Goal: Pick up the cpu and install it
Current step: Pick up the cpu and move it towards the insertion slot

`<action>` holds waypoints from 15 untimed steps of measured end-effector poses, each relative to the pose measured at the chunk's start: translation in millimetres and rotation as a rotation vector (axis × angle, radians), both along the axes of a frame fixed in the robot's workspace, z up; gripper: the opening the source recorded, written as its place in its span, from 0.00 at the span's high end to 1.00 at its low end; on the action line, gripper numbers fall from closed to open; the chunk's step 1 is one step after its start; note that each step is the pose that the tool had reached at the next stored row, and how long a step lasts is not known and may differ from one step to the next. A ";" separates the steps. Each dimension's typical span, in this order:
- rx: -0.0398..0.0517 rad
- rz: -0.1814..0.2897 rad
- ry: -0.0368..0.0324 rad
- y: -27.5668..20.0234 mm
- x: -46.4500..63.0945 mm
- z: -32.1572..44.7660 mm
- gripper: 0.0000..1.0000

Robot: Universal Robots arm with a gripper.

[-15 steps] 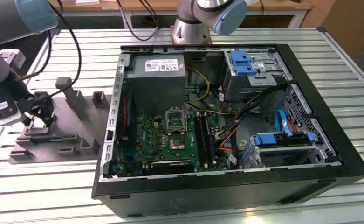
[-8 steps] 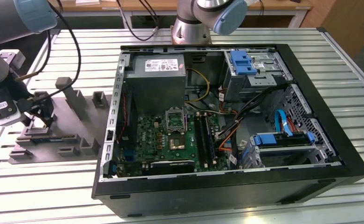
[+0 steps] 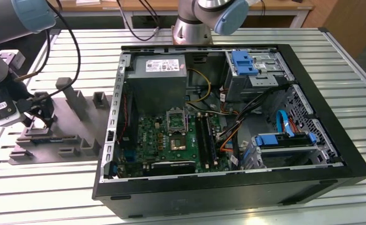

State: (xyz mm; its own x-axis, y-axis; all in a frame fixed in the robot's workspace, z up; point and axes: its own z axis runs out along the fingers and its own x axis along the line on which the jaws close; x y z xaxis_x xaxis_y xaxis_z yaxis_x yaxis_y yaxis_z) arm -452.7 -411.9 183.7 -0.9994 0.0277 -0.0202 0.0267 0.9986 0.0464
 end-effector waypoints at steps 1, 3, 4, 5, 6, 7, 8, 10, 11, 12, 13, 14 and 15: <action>0.0000 0.000 0.0001 0.0 0.0 0.0 0.41; 0.0000 0.000 0.0001 0.0 0.0 0.0 0.41; 0.0001 0.000 0.0001 0.0 0.0 0.0 0.42; 0.0001 0.000 0.0000 0.0 0.0 0.0 0.42; 0.0001 0.000 0.0001 0.0 0.0 0.0 0.49; 0.0002 0.000 0.0001 0.0 0.0 0.0 0.49; 0.0002 0.000 0.0001 0.0 0.0 0.0 0.49; 0.0002 0.000 0.0001 0.0 0.0 0.0 0.49; 0.0003 0.000 0.0000 0.0 0.0 0.0 0.49; 0.0003 0.000 0.0000 0.0 0.0 0.0 0.49; 0.0003 0.000 0.0001 0.0 0.0 0.0 0.51; 0.0003 0.000 0.0002 0.0 -0.1 0.1 0.51; 0.0003 0.000 0.0002 0.0 0.0 0.1 0.53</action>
